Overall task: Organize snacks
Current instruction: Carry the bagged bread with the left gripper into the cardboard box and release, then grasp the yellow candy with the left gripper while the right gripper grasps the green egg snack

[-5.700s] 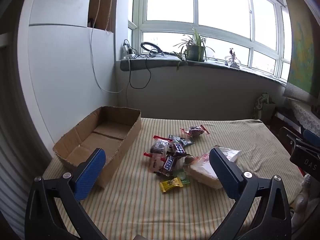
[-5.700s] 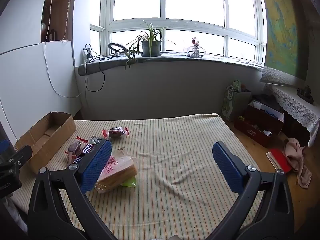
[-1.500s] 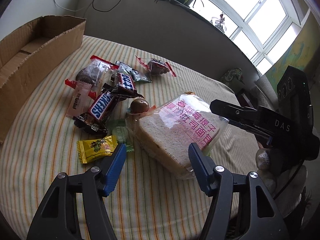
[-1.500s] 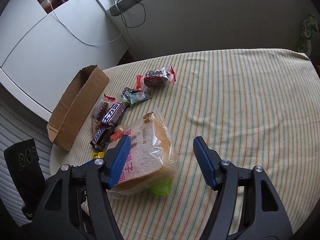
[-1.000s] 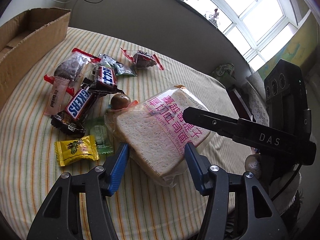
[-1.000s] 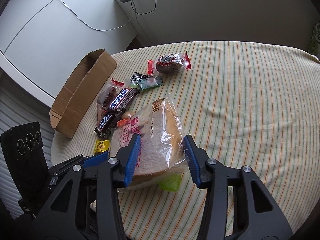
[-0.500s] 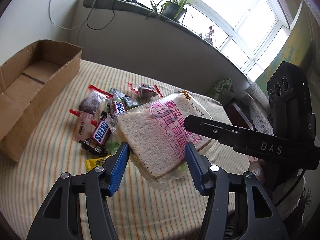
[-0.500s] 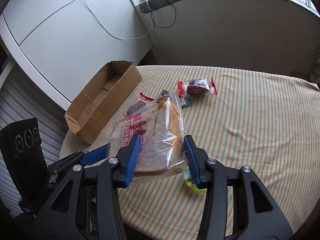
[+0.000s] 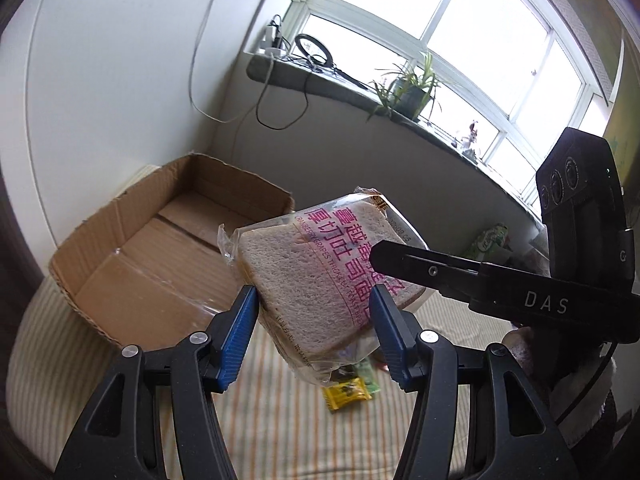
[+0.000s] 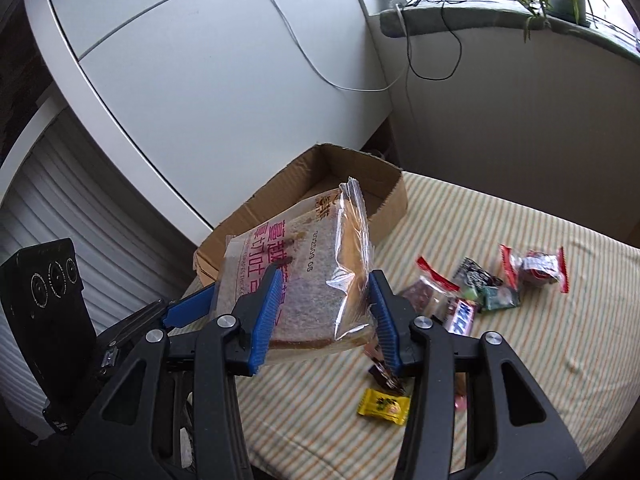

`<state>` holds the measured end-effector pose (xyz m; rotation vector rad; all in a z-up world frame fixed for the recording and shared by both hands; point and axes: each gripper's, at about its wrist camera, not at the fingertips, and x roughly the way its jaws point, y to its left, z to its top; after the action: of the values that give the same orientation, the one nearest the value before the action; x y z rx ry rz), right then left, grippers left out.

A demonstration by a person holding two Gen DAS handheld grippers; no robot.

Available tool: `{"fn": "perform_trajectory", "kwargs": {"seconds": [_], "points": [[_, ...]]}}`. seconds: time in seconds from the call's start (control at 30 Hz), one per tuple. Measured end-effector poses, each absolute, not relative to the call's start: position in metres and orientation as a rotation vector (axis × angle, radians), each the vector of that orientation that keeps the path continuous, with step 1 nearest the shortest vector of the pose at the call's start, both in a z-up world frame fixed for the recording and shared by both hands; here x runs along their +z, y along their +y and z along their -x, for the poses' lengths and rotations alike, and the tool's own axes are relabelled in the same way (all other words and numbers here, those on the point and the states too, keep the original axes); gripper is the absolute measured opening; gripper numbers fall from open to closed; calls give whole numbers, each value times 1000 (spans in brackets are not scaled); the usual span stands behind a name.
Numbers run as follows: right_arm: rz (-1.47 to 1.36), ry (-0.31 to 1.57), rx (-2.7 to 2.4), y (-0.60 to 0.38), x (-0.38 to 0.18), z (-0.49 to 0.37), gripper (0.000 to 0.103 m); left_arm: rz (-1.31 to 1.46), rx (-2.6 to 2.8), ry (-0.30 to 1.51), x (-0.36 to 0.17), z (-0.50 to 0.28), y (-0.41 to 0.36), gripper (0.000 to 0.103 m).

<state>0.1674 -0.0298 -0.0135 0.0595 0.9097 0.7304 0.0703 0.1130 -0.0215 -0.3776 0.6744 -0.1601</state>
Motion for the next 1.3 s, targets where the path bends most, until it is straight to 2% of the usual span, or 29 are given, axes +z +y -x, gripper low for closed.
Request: {"fn": "perform_trajectory", "kwargs": {"seconds": [0.43,0.53,0.63,0.93,1.07,1.3], "points": [[15,967,826,59,-53,-202,47,419,3,697,-51,-85,190,56],[48,955,771,63,-56,-204,52,414,17,712,-58,-88,192,56],[44,939,751,55,-55,-206,57,409,35,703,-57,-86,192,56],[42,887,690,6,-39,-191,57,362,10,668,-44,-74,179,56],[44,847,640,-28,-32,-175,69,321,-37,635,-39,-67,163,56],[63,794,518,-103,-31,-140,70,266,-125,662,-45,-62,126,56]]}}
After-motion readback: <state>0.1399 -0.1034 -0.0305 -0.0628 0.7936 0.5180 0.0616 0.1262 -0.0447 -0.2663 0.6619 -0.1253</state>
